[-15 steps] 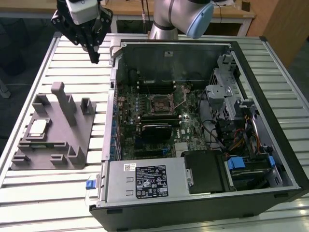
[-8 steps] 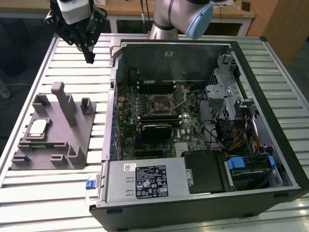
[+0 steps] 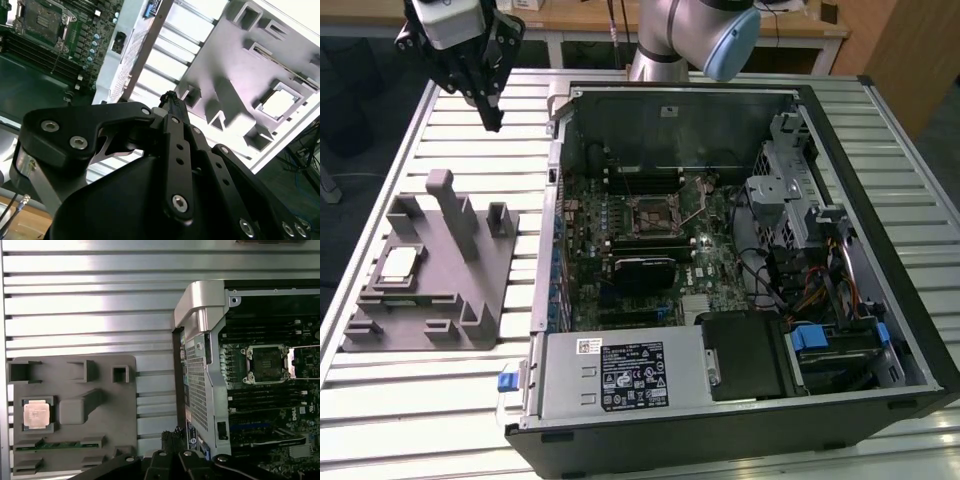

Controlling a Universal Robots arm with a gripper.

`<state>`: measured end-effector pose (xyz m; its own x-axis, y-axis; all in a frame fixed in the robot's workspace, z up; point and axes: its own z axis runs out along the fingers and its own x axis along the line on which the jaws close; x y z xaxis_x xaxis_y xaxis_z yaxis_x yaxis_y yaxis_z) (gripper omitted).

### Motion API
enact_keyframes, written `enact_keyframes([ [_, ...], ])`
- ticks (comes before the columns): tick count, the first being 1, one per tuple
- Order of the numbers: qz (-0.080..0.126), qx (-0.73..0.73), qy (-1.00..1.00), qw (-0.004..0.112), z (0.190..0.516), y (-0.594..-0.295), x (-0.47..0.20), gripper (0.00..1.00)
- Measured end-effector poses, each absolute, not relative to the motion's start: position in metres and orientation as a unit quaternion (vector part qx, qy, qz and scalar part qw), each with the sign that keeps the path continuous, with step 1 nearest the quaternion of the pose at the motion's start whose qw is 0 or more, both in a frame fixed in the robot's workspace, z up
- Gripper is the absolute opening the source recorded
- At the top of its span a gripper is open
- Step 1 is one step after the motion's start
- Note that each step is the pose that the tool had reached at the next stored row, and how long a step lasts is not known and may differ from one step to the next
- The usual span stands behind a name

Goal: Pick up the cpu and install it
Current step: 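Reach for the cpu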

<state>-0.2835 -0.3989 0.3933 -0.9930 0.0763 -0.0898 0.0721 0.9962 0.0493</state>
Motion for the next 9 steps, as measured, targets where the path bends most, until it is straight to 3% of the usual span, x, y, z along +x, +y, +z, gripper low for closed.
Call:
enact_keyframes([
  [9, 0.023, 0.037, 0.998, 0.053, 0.393, -0.399, -0.303, 0.11],
])
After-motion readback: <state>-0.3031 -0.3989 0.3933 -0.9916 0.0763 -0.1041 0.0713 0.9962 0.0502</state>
